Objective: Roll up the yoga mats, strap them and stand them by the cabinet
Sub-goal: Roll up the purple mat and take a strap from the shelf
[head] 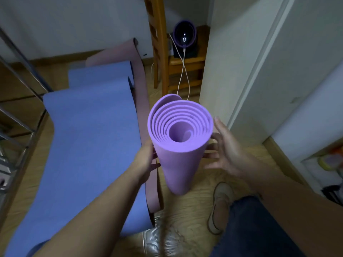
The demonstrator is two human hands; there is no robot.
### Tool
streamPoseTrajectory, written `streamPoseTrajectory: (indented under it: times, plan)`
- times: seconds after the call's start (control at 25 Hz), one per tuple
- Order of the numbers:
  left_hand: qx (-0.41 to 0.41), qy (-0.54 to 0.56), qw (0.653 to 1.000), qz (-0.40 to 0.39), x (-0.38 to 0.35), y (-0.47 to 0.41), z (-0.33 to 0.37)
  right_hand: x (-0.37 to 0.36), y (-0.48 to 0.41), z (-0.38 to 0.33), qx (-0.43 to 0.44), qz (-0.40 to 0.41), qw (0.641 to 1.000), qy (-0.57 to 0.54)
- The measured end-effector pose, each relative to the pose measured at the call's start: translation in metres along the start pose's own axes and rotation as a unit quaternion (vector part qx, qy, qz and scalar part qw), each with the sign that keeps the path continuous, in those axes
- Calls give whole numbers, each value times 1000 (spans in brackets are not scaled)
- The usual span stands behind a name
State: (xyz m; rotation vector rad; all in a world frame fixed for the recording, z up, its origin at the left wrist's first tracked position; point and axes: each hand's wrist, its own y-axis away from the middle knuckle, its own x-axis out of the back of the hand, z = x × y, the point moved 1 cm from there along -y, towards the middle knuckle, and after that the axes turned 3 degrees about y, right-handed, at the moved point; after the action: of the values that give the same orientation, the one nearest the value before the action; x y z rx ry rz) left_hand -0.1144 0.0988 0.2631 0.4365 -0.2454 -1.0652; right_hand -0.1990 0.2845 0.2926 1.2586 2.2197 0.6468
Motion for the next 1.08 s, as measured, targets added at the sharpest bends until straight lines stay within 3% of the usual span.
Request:
streamPoseTrajectory:
  times: [0.08, 0.16, 0.28, 0.44, 0.56, 0.68, 0.92, 1.08]
  plan:
    - [37, 38, 997, -57, 9, 4, 17, 4, 18, -7, -18, -119, 992, -39]
    - [57, 19, 992, -114, 14, 10, 29, -3, 30, -9, -11, -149, 989, 1]
    - [50, -50, 986, -152, 8, 25, 40, -10, 34, -8, -1, -133, 990, 37]
    - [-1, -106, 985, -132, 4, 44, 68, -11, 42, -16, 7, -73, 996, 54]
    - [45, -113, 980, -158, 7, 55, 90, -14, 50, -26, 32, -46, 994, 95]
    - [87, -218, 955, -183, 4, 61, 111, -23, 55, -41, 15, -55, 980, 190]
    - [18, -333, 938, -91, -22, 54, 111, -35, 47, -58, 2, -11, 963, 268]
    - [43, -327, 938, -106, -18, 42, 94, -35, 34, -45, 10, 8, 954, 299]
